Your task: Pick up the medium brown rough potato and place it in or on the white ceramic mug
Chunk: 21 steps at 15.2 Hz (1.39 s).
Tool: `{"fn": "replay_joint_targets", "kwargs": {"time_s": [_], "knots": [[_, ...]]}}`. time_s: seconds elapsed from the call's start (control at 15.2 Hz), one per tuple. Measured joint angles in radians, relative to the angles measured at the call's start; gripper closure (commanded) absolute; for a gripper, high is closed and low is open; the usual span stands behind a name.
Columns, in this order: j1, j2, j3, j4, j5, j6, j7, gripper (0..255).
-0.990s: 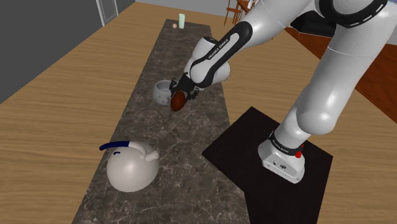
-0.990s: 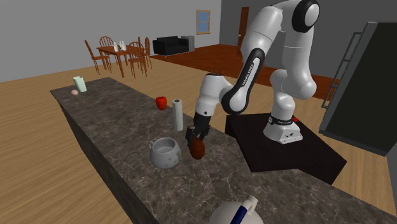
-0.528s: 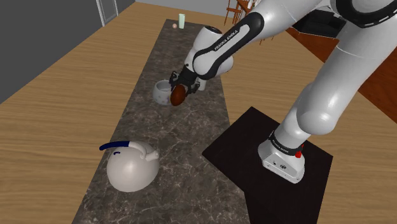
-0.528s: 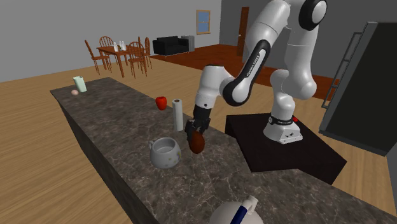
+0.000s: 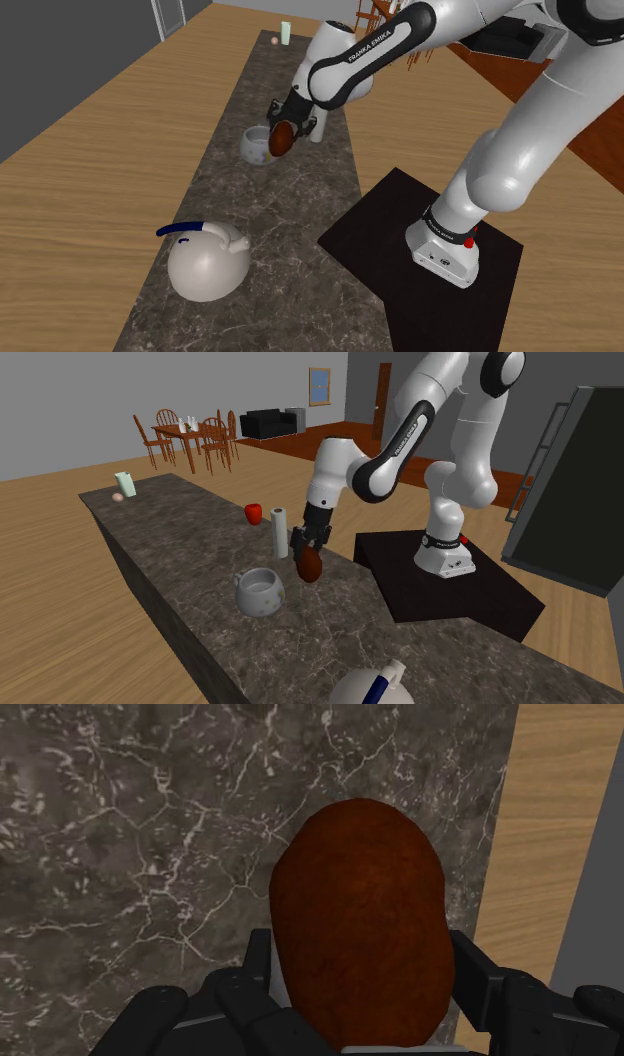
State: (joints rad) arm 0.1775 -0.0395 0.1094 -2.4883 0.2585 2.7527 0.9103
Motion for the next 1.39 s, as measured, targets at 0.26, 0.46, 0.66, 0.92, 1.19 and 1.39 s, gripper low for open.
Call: {"fn": "replay_joint_targets", "kwargs": {"time_s": [0.26,0.46,0.66,0.92,1.19,1.39], "knots": [[-0.016,0.046,-0.016,0.081,-0.009,-0.039,-0.020,255],[-0.037,0.129,-0.036,0.200,-0.015,-0.079,-0.051,255],[-0.055,0.217,-0.051,0.328,-0.021,-0.124,-0.074,255],[-0.085,0.334,-0.067,0.508,-0.025,-0.194,-0.108,255],[-0.100,0.423,-0.071,0.609,-0.023,-0.208,-0.129,255],[-0.103,0.447,-0.068,0.602,-0.016,-0.179,-0.139,255]]}}
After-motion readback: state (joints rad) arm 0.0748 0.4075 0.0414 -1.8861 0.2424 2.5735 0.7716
